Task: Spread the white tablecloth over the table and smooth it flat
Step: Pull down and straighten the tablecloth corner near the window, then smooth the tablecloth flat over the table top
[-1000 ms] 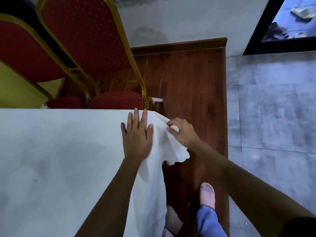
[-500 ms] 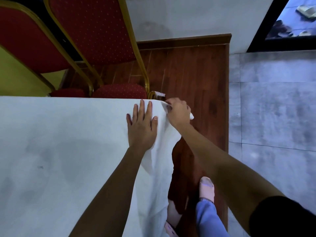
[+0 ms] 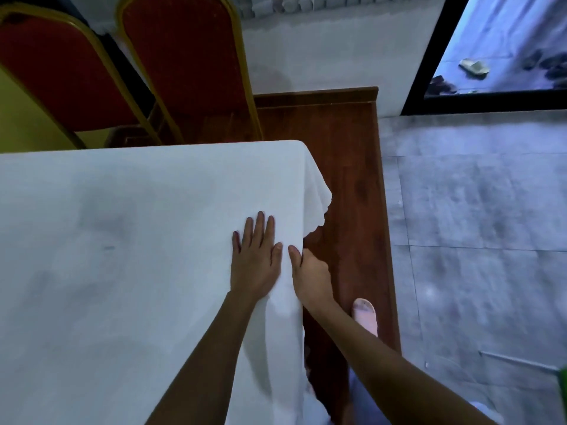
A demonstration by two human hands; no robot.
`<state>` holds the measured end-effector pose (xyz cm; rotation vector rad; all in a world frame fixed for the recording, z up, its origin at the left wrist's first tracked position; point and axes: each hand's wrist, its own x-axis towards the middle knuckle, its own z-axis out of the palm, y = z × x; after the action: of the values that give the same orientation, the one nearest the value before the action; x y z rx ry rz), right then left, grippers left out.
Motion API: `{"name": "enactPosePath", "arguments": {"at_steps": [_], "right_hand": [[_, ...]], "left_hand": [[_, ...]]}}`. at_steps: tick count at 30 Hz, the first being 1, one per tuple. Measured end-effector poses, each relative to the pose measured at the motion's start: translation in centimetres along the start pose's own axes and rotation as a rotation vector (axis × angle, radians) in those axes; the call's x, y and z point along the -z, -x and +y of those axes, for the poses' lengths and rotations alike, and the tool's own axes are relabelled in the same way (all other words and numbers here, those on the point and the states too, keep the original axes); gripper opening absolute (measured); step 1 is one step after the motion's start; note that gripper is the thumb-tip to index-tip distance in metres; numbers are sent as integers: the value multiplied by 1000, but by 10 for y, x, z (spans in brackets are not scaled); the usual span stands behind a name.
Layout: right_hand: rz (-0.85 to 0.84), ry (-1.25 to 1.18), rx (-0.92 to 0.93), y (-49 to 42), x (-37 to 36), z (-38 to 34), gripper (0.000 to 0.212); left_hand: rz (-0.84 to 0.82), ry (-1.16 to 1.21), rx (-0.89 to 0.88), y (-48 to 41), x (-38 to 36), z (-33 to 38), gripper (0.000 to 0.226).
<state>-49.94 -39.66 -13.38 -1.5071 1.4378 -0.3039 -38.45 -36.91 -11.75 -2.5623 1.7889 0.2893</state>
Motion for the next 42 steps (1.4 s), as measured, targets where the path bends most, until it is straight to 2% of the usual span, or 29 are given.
{"name": "enactPosePath", "arguments": {"at_steps": [4, 7, 10, 15, 18, 19, 21, 22, 25, 28, 32, 35, 42], "right_hand": [[54, 369, -32, 19, 12, -16, 53], [85, 589, 23, 31, 18, -26, 39], [88, 612, 24, 46, 16, -26, 36], [17, 558, -19, 65, 15, -8, 45], [95, 705, 215, 78, 8, -2, 67], [60, 764, 312, 85, 2, 2, 69], [-85, 851, 418, 102, -12, 12, 69], [-127, 876, 414, 108, -18, 17, 69], [-103, 953, 361, 110, -25, 16, 67], [-181, 1030, 338, 113, -22, -1, 64], [-317, 1092, 427, 131, -33, -17, 61], [-340, 1057, 441, 135, -52, -29, 60], [-293, 979, 447, 126, -123, -75, 59]], "left_hand": [[-18, 35, -64, 52, -5, -1, 89], [-41, 34, -79, 81, -7, -1, 81], [-31, 21, -77, 98, -14, -1, 69], [39, 143, -145, 122, -14, -11, 75], [165, 151, 145, 136, -14, -35, 63], [145, 144, 219, 144, -16, -45, 66], [47, 120, 207, 167, -22, -59, 72], [23, 122, 169, 178, -24, -62, 75], [-27, 102, 122, 198, -23, -61, 83], [-96, 106, 140, 204, -13, -59, 70], [-162, 104, 144, 202, 1, -69, 61], [-151, 116, 215, 204, 9, -91, 60], [-130, 93, 169, 185, 16, -184, 63]]}}
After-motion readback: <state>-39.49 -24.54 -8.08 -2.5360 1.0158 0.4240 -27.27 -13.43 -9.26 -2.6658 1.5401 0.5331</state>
